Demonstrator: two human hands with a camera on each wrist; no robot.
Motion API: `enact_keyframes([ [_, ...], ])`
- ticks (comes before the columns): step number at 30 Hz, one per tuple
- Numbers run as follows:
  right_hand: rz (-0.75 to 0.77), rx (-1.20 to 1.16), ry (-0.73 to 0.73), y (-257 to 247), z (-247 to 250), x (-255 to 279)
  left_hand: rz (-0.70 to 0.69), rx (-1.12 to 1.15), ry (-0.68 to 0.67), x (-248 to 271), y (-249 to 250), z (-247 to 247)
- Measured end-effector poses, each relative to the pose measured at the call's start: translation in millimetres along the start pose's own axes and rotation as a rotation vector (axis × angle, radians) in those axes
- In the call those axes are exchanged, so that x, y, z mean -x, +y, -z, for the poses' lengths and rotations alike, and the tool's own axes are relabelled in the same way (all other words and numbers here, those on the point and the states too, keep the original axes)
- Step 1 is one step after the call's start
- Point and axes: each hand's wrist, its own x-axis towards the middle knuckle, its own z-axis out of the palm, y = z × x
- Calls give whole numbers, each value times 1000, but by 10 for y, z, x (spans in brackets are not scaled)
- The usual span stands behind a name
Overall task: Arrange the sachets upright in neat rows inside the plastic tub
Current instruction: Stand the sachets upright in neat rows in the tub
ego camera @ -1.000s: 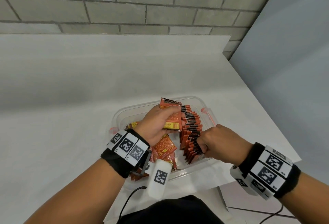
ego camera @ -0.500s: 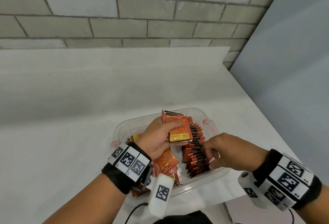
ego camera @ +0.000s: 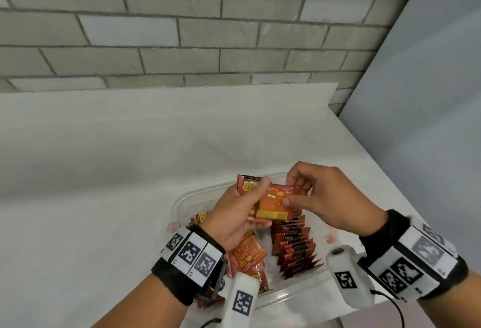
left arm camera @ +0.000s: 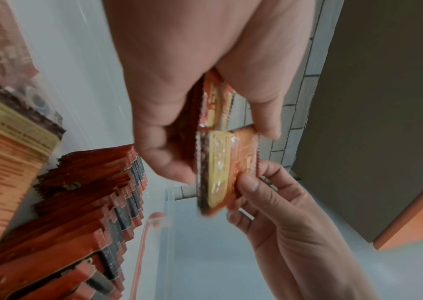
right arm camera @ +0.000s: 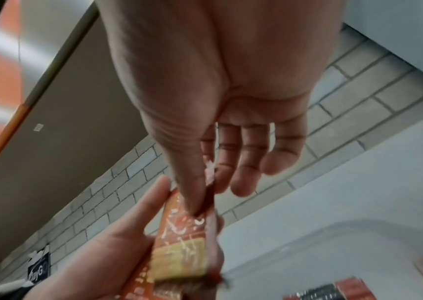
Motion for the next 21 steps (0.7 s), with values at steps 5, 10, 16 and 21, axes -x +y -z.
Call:
enact_keyframes([
  [5,201,163,66,-36,-52,-15,0,180,42,-14,56,41],
  [10,87,195,-136,-19,-117,8,-84,123,72,2,59,58],
  [16,99,237,8,-6,-93,-75,-119,39,55,-1,72,23],
  [21,-222,-188,-57,-47,-150,-69,-133,159,107,-38,86,15],
])
